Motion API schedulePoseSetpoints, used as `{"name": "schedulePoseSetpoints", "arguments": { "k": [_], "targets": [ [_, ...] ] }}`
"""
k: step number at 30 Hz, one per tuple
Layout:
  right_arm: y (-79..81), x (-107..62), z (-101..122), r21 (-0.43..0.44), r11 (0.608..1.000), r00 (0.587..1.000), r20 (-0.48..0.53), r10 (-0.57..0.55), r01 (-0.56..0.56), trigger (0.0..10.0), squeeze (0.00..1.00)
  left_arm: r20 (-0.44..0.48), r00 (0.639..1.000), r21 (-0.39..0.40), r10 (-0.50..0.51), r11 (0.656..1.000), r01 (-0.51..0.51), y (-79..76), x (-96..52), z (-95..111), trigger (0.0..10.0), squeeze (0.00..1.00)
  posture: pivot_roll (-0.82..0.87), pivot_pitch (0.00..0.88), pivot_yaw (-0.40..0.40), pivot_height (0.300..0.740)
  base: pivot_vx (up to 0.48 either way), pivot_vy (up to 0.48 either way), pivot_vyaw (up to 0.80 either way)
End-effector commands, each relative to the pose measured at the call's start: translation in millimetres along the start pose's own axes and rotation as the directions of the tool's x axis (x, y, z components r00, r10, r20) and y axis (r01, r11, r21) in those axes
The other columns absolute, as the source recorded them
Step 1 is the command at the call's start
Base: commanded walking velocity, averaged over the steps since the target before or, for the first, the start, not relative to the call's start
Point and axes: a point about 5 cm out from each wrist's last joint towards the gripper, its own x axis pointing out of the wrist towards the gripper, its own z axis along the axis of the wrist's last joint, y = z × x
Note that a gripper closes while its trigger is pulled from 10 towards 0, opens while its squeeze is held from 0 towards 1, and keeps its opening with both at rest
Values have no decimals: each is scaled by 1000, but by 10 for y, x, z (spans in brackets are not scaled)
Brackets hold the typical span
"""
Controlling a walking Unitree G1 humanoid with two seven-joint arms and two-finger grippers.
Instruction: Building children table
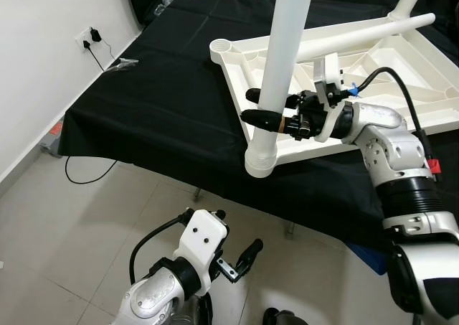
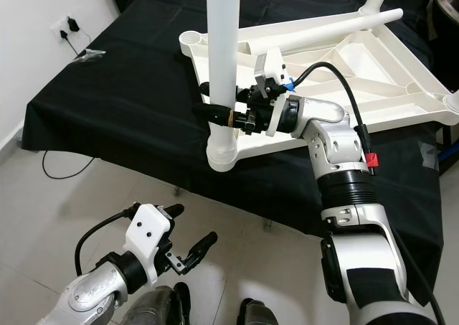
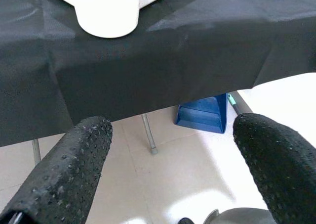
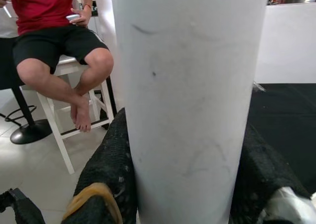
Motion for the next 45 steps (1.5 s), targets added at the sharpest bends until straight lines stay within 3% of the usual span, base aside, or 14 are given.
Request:
{"name": "schedulePoseSetpoints", "arguments": {
  "k": [1, 8, 15, 19, 25, 28, 32, 35, 36, 37, 39, 42, 44, 45],
  "targets": [
    [-6, -32, -35, 16, 999, 999, -5, -50, 50, 0, 0, -11, 1000, -14, 1, 1000, -1, -14, -23, -14, 10000, 0, 189, 259, -18, 740, 0, 0, 0],
    [-37, -80, -35, 34, 985, 986, -22, -168, 169, 0, 0, -11, 1000, -10, -2, 1000, 2, -20, -20, -18, 10000, 0, 185, 253, -18, 740, 0, 0, 0],
    [-87, -166, -46, 29, 938, 938, -26, -346, 347, 0, 0, -11, 1000, -6, -4, 1000, 4, -21, -15, -21, 10000, 0, 185, 248, -17, 740, 0, 0, 0],
    [-86, -176, -48, 29, 932, 932, -32, -361, 362, 0, 0, -12, 1000, -6, -4, 1000, 4, -21, -15, -21, 10000, 0, 185, 248, -17, 740, 0, 0, 0],
    [-46, -273, -68, 22, 874, 874, -42, -483, 485, 0, 0, -13, 1000, -6, -4, 1000, 4, -9, -14, -18, 10000, 0, 178, 252, -13, 740, 0, 0, 0],
    [-34, -310, -97, 12, 823, 822, -55, -567, 568, 0, 0, -12, 1000, -2, -6, 1000, 6, -1, -9, -10, 10000, 0, 179, 252, -10, 740, 0, 0, 0],
    [-33, -323, -110, 13, 803, 802, -63, -594, 596, 0, 0, -12, 1000, -1, -6, 1000, 6, 0, -9, -10, 10000, 0, 179, 252, -10, 740, 0, 0, 0],
    [-22, -351, -150, 17, 755, 753, -88, -652, 655, 0, 0, -11, 1000, 2, -6, 1000, 7, 7, -8, -8, 10000, 0, 176, 255, -9, 740, 0, 0, 0],
    [-13, -363, -171, 21, 723, 721, -101, -686, 691, 0, 0, -11, 1000, 4, -7, 1000, 7, 9, -7, -6, 10000, 0, 176, 255, -9, 740, 0, 0, 0],
    [-13, -363, -171, 21, 723, 721, -101, -686, 691, 0, 0, -11, 1000, 4, -7, 1000, 7, 9, -7, -6, 10000, 0, 176, 255, -9, 740, 0, 0, 0],
    [22, -382, -215, 12, 661, 657, -127, -743, 750, 0, 0, -11, 1000, 7, -7, 1000, 7, 14, -4, -4, 10000, 0, 176, 258, -6, 740, 0, 0, 0],
    [55, -392, -245, 21, 606, 602, -150, -784, 795, 0, 0, -11, 1000, 8, -6, 1000, 6, 17, -3, -5, 10000, 0, 176, 259, -5, 740, 0, 0, 0],
    [55, -392, -245, 21, 606, 602, -150, -784, 795, 0, 0, -11, 1000, 8, -6, 1000, 6, 17, -3, -5, 10000, 0, 176, 259, -5, 740, 0, 0, 0],
    [59, -400, -248, -18, 571, 561, -161, -812, 821, 0, 0, -11, 1000, 8, -6, 1000, 6, 18, -2, -3, 10000, 0, 175, 261, -2, 740, 0, 0, 0]
  ]
}}
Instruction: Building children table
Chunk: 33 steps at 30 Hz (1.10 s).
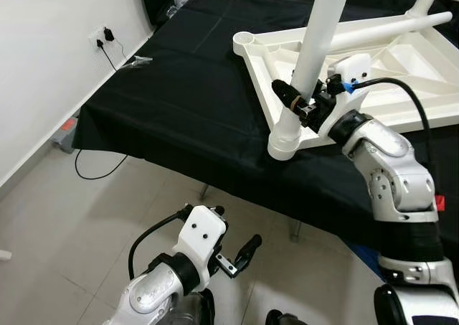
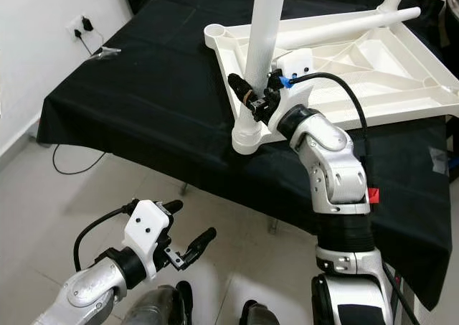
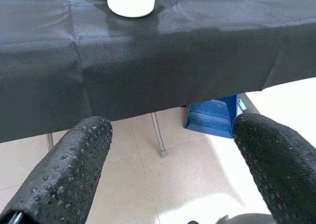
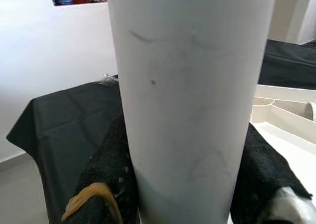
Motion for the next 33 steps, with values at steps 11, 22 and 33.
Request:
{"name": "schedulePoseSetpoints", "arguments": {
  "k": [11, 22, 33],
  "targets": [
    [-270, -131, -195, -16, 843, 836, -119, -536, 538, 0, 0, -22, 1000, -3, -9, 1000, 9, -16, -11, -35, 10000, 0, 175, 264, -5, 740, 0, 0, 0],
    [-171, -204, -225, 51, 599, 600, -117, -791, 799, 0, 0, -23, 1000, -3, -5, 1000, 5, -5, -10, -33, 10000, 0, 183, 266, -6, 740, 0, 0, 0],
    [-152, -213, -222, 51, 431, 434, -109, -894, 901, 0, 0, -22, 1000, -4, -1, 1000, 1, 0, -9, -32, 10000, 0, 186, 269, -6, 740, 0, 0, 0]
  ]
}}
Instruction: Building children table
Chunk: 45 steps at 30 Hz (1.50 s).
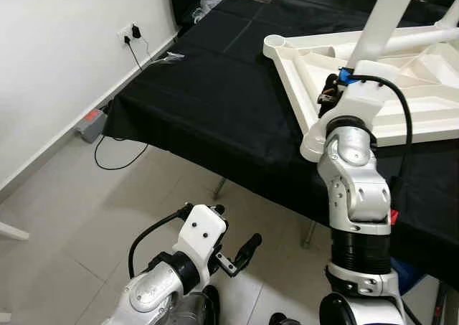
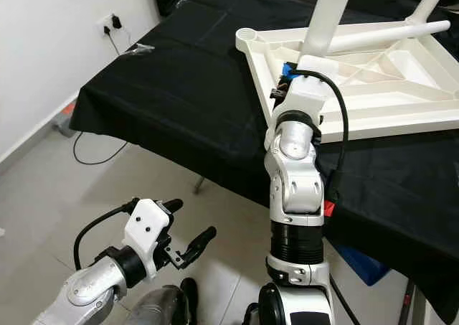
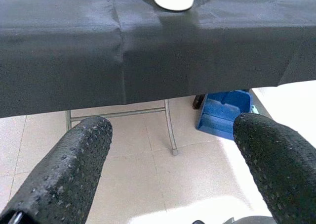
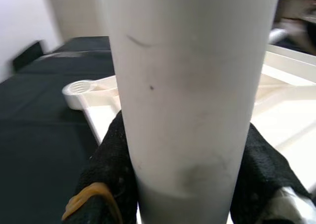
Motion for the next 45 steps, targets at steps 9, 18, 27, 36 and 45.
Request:
{"name": "schedulePoseSetpoints", "arguments": {
  "k": [9, 18, 27, 36, 45],
  "targets": [
    [-253, 79, -209, 5, 921, 915, -120, -386, 390, 0, 0, -30, 1000, -5, -2, 1000, 2, -12, -20, -55, 10000, 0, 190, 263, -7, 740, 0, 0, 0],
    [-172, 50, -267, -7, 841, 824, -192, -533, 542, 0, 0, -31, 1000, 0, -8, 1000, 8, -32, -18, -59, 10000, 0, 188, 250, -14, 740, 0, 0, 0],
    [-79, 55, -278, 13, 842, 825, -206, -526, 540, 10000, 0, -31, 999, 0, -9, 1000, 9, -44, -14, -62, 10000, 0, 188, 246, -17, 740, 0, 0, 0],
    [-18, 97, -181, 49, 880, 873, -156, -461, 473, 10000, 0, -32, 999, -3, -12, 1000, 11, -47, -13, -68, 10000, 0, 182, 250, -17, 740, 0, 0, 0],
    [8, 154, -144, 52, 892, 887, -137, -440, 450, 10000, 1000, -28, 1000, -5, -11, 1000, 10, -48, -3, -65, 10000, 0, 178, 254, -23, 740, 0, 0, 0]
  ]
}}
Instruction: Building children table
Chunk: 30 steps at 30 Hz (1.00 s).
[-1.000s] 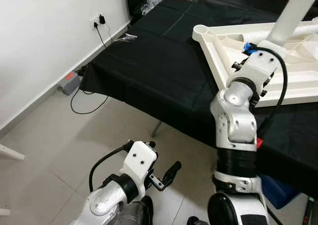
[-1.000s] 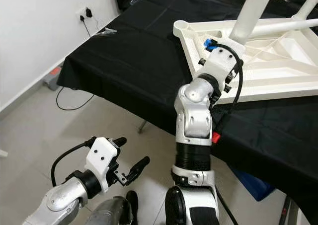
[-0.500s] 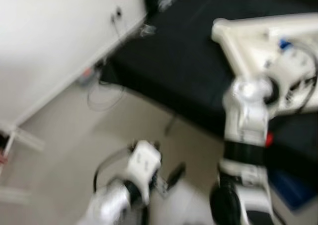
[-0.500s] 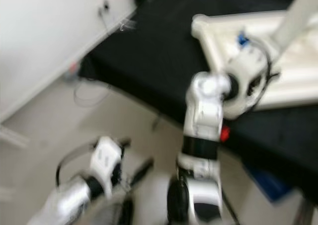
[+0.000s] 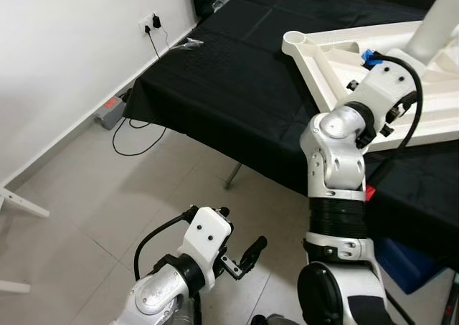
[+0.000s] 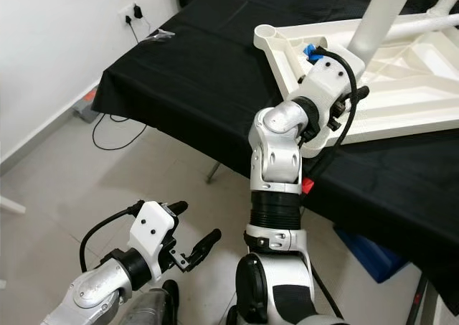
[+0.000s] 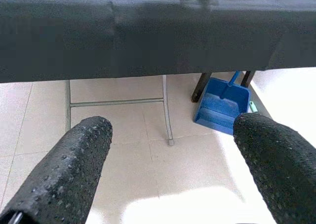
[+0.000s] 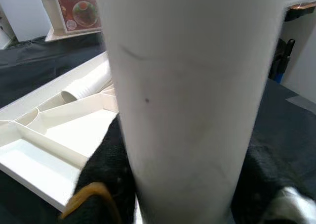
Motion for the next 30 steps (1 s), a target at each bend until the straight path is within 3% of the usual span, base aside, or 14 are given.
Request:
{"name": "schedulePoseSetpoints", "arguments": {
  "k": [1, 5, 6, 16, 19, 22, 24, 30],
  "targets": [
    [-38, 20, -188, -19, 1000, 996, -84, -2, 0, 10000, 1000, -24, 1000, -1, 1, 1000, -1, -5, -15, -50, 10000, 0, 179, 254, -20, 740, 0, 0, 0],
    [-13, 8, -150, -8, 1000, 998, -60, 11, -11, 10000, 1000, -25, 1000, -1, 2, 1000, -2, -5, -13, -48, 10000, 0, 181, 256, -23, 740, 0, 0, 0],
    [4, 1, -123, 0, 1000, 999, -44, 23, -23, 10000, 0, -25, 1000, -1, 3, 1000, -3, -3, -14, -49, 10000, 0, 179, 256, -23, 740, 0, 0, 0],
    [33, -6, -38, 23, 999, 999, 1, 40, -40, 10000, 0, -26, 1000, -2, 5, 1000, -5, 1, -13, -50, 10000, 0, 181, 256, -22, 740, 0, 0, 0],
    [25, 2, 125, 66, 987, 986, 88, 143, -149, 10000, 0, -28, 1000, -3, 5, 1000, -6, 1, -15, -53, 10000, 0, 182, 257, -20, 740, 0, 0, 0],
    [0, 10, 161, 72, 976, 974, 112, 196, -205, 10000, 0, -29, 1000, -4, 5, 1000, -5, 6, -14, -54, 10000, 0, 177, 261, -17, 740, 0, 0, 0],
    [-13, -4, 158, 87, 958, 958, 108, 265, -275, 10000, 0, -30, 1000, -4, 4, 1000, -4, 10, -14, -55, 10000, 0, 176, 260, -15, 740, 0, 0, 0],
    [-33, -34, 141, 77, 935, 935, 104, 339, -348, 10000, 0, -33, 999, -3, 3, 1000, -3, 16, -11, -61, 10000, 0, 178, 258, -11, 740, 0, 0, 0]
  ]
}}
